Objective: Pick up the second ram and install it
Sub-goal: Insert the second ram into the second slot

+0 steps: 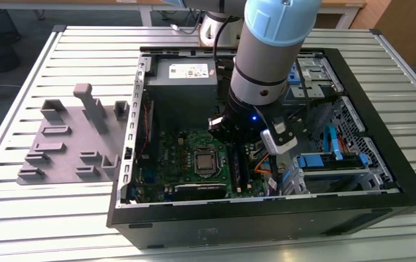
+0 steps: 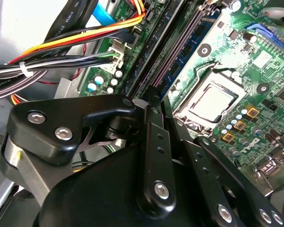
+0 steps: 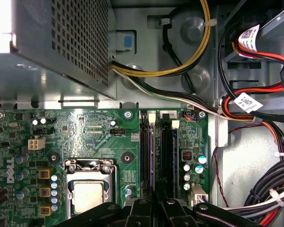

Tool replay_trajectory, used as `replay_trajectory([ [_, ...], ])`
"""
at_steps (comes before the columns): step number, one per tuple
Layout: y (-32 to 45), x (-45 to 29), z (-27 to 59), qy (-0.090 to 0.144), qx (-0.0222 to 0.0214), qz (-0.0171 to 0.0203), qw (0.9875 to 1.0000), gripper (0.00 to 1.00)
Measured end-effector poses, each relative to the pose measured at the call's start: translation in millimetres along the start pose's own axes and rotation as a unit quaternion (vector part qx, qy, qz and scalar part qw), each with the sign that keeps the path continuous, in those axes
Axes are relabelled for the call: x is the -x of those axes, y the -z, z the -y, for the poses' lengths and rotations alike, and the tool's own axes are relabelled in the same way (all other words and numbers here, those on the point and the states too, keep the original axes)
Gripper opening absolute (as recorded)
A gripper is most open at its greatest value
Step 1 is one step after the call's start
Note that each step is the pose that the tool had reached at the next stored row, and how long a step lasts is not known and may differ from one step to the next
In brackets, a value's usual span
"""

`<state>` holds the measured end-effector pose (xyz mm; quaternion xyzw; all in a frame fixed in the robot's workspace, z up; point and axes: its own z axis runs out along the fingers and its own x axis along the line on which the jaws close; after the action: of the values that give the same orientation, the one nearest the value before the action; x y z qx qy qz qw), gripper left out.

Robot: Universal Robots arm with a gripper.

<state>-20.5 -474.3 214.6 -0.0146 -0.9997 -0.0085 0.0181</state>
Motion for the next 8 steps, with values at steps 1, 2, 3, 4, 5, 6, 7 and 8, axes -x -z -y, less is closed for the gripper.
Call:
replay_trajectory([
  [1,0.2,0.0,0.0,0.000,-0.0002,0.0000,1.0000,0.14],
  [2,0.2,0.0,0.1,0.000,-0.0002,-0.0001,1.0000,0.14],
  [3,0.3,0.0,0.3,0.000,-0.0003,-0.0001,1.0000,0.14],
  [4,0.3,-0.1,0.6,0.000,-0.0003,-0.0001,1.0000,0.14],
  [5,0.3,0.0,0.8,0.000,-0.0003,-0.0001,1.0000,0.14],
  [6,0.3,0.0,0.9,0.000,-0.0003,-0.0001,1.0000,0.14],
  [7,0.3,0.0,1.0,0.000,-0.0003,-0.0001,1.0000,0.14],
  [8,0.2,0.0,1.2,0.000,-0.0004,0.0000,1.0000,0.14],
])
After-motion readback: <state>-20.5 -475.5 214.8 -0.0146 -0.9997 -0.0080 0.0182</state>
